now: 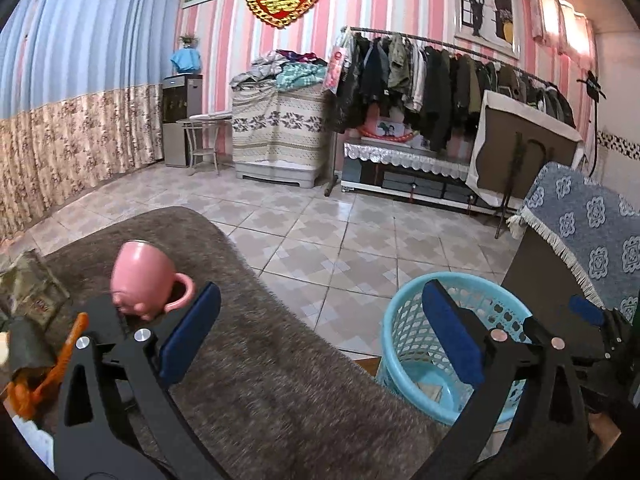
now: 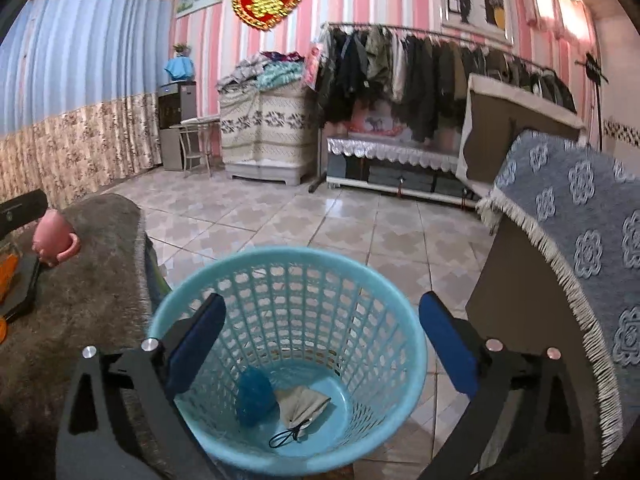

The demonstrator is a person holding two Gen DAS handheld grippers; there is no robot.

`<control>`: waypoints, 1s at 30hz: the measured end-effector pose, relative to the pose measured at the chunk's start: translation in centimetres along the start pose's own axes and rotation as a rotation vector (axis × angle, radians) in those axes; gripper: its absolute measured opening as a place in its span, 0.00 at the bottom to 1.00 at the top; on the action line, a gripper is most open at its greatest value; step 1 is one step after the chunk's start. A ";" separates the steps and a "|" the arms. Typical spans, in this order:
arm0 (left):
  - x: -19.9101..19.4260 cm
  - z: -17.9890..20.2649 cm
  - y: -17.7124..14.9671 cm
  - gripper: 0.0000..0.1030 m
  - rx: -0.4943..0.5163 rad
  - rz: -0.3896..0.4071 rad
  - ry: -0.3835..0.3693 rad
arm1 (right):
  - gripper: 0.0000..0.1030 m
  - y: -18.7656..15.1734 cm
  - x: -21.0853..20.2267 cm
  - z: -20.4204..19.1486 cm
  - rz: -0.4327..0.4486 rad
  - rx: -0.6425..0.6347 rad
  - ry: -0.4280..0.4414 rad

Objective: Collect trash
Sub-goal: 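Move both open tools back over the rug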

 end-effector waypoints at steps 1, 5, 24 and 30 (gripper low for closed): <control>-0.5 -0.3 0.0 0.95 -0.003 0.000 0.004 | 0.96 0.1 -0.8 -0.5 0.009 -0.009 0.005; -3.3 -2.0 -0.5 0.95 -0.019 0.000 0.044 | 0.96 0.5 -3.4 -2.4 0.030 -0.021 0.052; -18.5 -14.1 -6.6 0.95 -0.065 -0.044 0.297 | 0.96 -3.7 -13.8 -12.5 0.037 -0.080 0.302; -21.6 -16.8 -10.2 0.95 -0.106 -0.085 0.334 | 0.96 -6.1 -15.1 -14.5 0.007 -0.103 0.345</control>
Point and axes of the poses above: each gripper's, at about its wrist camera, not at the fingertips, and x roughly the way its jaws point, z to its right, y to its top, the point moved 8 cm from there along x, roughly the way its jaws point, and after that the axes turned 15 degrees about x, right-handed, at the moved point
